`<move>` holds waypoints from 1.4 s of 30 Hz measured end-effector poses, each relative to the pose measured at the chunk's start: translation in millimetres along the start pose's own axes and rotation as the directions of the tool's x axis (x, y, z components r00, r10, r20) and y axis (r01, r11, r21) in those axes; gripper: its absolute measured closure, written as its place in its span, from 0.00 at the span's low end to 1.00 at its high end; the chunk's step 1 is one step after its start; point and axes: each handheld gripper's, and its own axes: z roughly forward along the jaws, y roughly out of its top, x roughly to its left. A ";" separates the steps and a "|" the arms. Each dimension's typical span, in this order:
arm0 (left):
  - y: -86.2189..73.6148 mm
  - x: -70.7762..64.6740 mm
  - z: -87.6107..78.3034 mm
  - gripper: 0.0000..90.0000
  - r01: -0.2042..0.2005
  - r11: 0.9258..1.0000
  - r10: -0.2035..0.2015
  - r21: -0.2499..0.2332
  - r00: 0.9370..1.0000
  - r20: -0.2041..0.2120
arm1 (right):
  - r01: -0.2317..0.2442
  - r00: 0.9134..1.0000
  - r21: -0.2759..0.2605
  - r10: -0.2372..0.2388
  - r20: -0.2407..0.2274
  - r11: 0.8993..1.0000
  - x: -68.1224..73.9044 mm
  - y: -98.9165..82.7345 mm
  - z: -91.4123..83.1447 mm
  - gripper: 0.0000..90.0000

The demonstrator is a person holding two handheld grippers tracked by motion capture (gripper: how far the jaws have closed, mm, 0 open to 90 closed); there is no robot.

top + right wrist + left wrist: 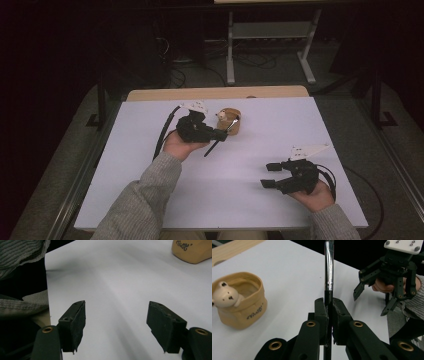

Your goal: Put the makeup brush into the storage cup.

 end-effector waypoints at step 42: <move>75.4 52.3 31.3 0.93 -0.028 0.999 0.027 -0.039 0.999 -0.026 | -0.033 0.987 -0.035 0.038 0.157 0.999 -3.7 -9.0 -13.7 0.28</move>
